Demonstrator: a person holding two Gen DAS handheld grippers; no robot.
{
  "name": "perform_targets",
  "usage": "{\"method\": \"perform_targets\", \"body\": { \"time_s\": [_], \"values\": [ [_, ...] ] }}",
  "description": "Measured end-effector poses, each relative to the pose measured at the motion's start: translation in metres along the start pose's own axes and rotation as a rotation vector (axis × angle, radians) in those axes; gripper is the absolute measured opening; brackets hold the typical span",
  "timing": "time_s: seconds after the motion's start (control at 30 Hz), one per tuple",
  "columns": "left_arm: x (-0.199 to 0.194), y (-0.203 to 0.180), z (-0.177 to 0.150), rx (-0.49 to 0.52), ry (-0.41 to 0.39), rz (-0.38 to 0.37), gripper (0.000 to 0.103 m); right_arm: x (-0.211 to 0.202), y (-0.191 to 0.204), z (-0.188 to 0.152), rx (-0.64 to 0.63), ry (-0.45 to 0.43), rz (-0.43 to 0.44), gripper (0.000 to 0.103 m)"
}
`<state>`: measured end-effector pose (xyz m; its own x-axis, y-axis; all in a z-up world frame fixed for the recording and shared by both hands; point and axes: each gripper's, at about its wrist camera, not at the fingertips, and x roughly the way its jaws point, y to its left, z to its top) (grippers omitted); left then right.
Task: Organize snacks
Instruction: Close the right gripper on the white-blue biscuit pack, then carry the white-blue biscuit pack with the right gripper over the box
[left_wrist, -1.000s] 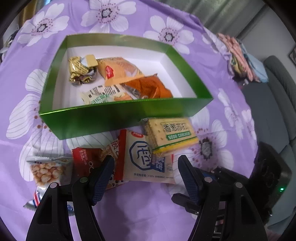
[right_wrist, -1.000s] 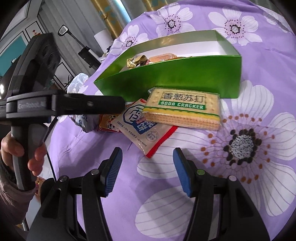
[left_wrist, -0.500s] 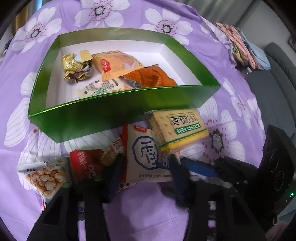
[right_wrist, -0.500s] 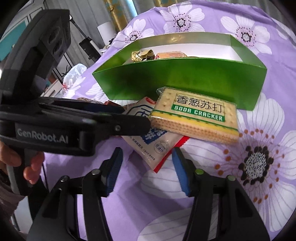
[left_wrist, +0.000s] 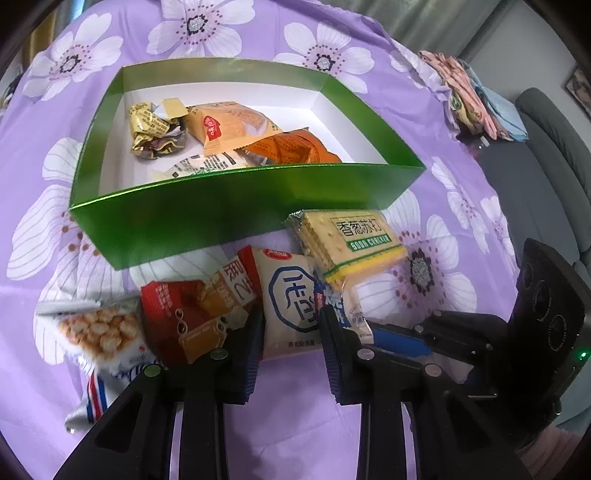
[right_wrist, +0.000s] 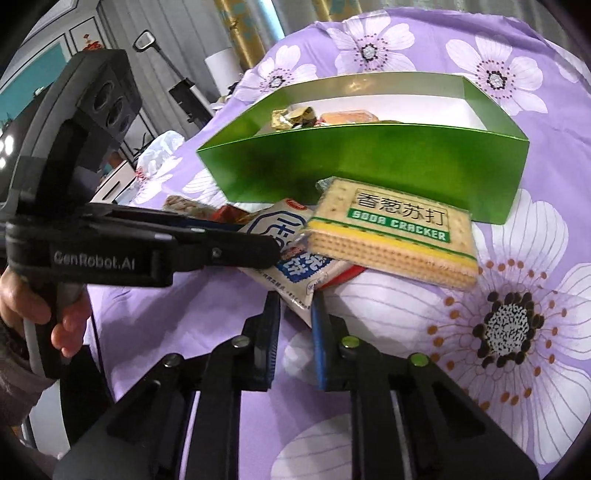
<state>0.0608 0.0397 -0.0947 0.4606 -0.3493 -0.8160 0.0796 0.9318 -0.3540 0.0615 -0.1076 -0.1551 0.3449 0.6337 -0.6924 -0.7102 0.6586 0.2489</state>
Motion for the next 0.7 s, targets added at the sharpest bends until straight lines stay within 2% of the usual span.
{"method": "perform_targets", "body": {
  "time_s": [0.4,0.7],
  "values": [
    [-0.034,-0.009,-0.030,-0.016,-0.038,-0.013,0.029,-0.025,0.028,-0.012,-0.085,-0.007,0.022,0.015],
    [-0.061,-0.019,-0.031,-0.006,-0.104,-0.002,0.029,-0.048,0.043,-0.009,-0.125,-0.060,0.024,0.015]
  ]
}}
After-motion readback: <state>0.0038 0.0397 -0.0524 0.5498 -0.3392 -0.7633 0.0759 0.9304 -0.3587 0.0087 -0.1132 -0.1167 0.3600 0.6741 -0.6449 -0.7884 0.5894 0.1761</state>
